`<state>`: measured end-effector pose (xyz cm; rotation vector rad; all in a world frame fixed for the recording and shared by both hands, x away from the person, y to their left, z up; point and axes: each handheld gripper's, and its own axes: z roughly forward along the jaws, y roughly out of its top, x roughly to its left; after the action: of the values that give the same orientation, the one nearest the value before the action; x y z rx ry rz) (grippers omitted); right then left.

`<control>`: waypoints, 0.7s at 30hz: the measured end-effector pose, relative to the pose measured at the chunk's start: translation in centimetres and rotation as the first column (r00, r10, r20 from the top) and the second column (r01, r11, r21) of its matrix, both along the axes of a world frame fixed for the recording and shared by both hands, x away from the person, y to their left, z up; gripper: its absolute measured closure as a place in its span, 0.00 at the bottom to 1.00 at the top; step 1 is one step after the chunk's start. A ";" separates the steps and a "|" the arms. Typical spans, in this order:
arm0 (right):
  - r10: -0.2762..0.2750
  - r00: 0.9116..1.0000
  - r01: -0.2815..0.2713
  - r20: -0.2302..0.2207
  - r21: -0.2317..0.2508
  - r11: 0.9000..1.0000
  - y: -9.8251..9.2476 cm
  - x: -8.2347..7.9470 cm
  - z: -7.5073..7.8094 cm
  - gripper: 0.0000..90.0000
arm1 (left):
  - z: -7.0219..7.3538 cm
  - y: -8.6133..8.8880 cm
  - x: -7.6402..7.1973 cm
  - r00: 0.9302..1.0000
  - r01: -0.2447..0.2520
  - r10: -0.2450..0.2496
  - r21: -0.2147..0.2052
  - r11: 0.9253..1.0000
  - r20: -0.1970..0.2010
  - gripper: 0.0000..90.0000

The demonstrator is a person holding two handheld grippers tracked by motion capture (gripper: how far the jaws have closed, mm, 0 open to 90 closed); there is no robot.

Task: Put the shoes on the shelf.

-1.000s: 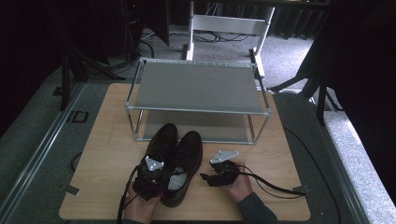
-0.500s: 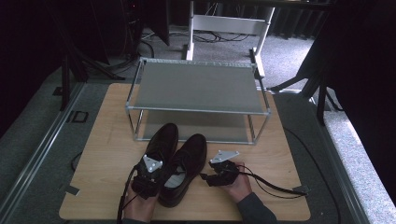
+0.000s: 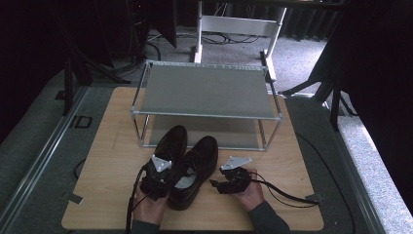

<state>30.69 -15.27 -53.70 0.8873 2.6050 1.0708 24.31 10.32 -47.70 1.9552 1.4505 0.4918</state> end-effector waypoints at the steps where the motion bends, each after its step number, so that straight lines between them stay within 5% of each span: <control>1: -0.003 1.000 0.003 -0.001 0.000 1.000 0.0 0.0 0.0 0.42 | 0.1 -0.1 0.2 1.000 -0.004 0.004 0.001 1.000 -0.001 0.90; 21: -0.047 0.999 0.047 0.000 -0.010 0.999 -2.3 -0.3 0.1 0.42 | 0.2 -1.0 3.1 1.000 -0.016 0.016 -0.014 1.000 0.024 0.90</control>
<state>30.43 -17.53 -53.58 0.9419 2.5741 1.0449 27.40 9.36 -47.46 1.9222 1.4519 0.5099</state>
